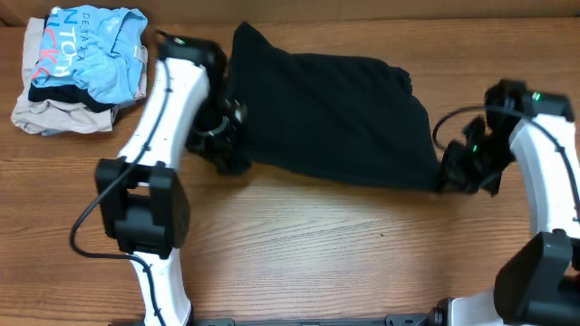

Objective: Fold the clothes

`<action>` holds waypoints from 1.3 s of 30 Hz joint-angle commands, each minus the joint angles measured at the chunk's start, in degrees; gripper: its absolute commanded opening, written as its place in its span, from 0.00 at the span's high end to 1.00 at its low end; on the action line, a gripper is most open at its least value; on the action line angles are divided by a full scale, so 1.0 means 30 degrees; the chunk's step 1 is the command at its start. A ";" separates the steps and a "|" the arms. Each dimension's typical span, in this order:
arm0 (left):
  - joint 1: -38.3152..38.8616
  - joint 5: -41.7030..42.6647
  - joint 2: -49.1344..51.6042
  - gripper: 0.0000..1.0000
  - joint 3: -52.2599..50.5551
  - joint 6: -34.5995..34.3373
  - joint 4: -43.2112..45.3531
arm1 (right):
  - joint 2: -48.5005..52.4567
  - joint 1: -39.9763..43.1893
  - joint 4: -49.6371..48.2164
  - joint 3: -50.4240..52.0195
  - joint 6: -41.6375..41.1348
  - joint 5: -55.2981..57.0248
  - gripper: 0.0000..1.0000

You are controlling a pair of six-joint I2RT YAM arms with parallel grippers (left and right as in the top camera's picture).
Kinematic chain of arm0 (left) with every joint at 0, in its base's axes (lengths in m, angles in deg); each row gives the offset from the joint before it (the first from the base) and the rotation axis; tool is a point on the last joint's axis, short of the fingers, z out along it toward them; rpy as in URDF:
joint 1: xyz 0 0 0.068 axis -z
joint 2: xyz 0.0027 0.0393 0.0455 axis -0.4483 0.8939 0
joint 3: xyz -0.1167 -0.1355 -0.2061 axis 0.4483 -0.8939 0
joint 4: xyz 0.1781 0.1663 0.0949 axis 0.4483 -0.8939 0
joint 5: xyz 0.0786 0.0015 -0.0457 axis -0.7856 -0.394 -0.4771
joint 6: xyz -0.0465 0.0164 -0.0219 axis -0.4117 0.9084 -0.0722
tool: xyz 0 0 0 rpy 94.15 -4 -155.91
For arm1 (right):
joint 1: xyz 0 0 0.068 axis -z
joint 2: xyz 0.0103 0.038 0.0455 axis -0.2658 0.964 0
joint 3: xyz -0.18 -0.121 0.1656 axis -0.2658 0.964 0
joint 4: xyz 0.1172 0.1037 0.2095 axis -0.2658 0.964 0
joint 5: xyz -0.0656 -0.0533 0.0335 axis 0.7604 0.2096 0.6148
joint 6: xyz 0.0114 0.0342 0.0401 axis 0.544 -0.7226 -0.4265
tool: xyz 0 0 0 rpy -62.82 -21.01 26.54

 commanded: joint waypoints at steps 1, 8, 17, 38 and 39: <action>0.1494 -0.0066 -0.0510 0.81 -0.2113 0.0109 -0.0058 | -0.0721 0.0168 -0.0765 0.2331 -0.0809 0.0372 0.89; 0.3271 -0.0131 -0.0510 0.04 -0.4473 -0.0364 0.0714 | -0.0721 0.0182 -0.2098 0.3504 -0.1144 0.0466 0.43; 0.2601 -0.3235 -0.0525 0.00 -0.3687 -0.2688 0.2178 | -0.0721 0.0160 -0.7045 0.2098 0.0051 0.0452 0.33; 0.1479 -0.3512 -0.0546 0.00 -0.1188 -0.2412 1.3362 | 0.6768 -0.0663 -1.8833 -0.4007 0.1931 0.0051 0.36; 0.1464 -0.3504 -0.0546 0.00 -0.1188 -0.2412 1.3355 | 0.7337 -0.0743 -1.8374 -0.4816 0.2025 0.0240 0.36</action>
